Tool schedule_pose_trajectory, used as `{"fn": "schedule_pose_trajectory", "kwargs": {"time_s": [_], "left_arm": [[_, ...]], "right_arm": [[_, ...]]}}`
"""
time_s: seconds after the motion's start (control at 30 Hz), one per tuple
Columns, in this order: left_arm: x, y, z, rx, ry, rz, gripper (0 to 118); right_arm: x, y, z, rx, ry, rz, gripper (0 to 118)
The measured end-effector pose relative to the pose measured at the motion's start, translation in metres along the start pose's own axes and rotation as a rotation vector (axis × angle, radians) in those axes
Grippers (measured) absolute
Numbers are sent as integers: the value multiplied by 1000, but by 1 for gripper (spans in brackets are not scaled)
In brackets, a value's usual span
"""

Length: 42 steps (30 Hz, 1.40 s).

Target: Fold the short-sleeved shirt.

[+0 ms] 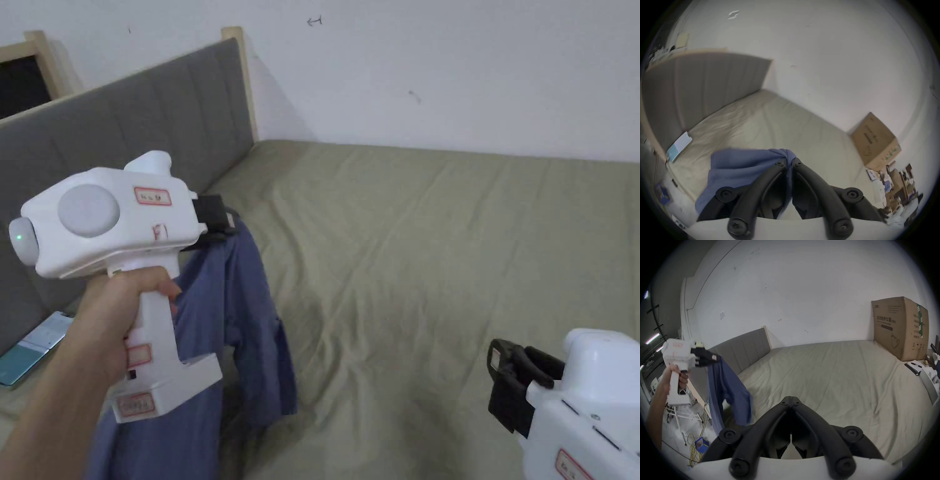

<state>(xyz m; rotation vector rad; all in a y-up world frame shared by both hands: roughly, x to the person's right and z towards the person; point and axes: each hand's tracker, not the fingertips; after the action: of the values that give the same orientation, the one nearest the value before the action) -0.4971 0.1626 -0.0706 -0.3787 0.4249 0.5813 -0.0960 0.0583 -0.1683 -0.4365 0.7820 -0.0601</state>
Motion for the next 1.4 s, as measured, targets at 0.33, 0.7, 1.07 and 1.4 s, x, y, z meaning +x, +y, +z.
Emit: {"fn": "schedule_pose_trajectory", "kwargs": {"time_s": [0.33,0.7,1.07,1.4], "left_arm": [[197,40,6,20,-473,-231,3],[293,-173,-139,-456,-515,-309,3],[248,-370,-191,-784,-409,-314,3],[238,-311,-160,-662,-495,-361,118]], "right_arm": [[66,31,60,162,-168,-72,0],[147,22,113,179,-401,-197,0],[191,-4,113,87,-494,-247,0],[181,-5,82,37,-434,-225,0]]}}
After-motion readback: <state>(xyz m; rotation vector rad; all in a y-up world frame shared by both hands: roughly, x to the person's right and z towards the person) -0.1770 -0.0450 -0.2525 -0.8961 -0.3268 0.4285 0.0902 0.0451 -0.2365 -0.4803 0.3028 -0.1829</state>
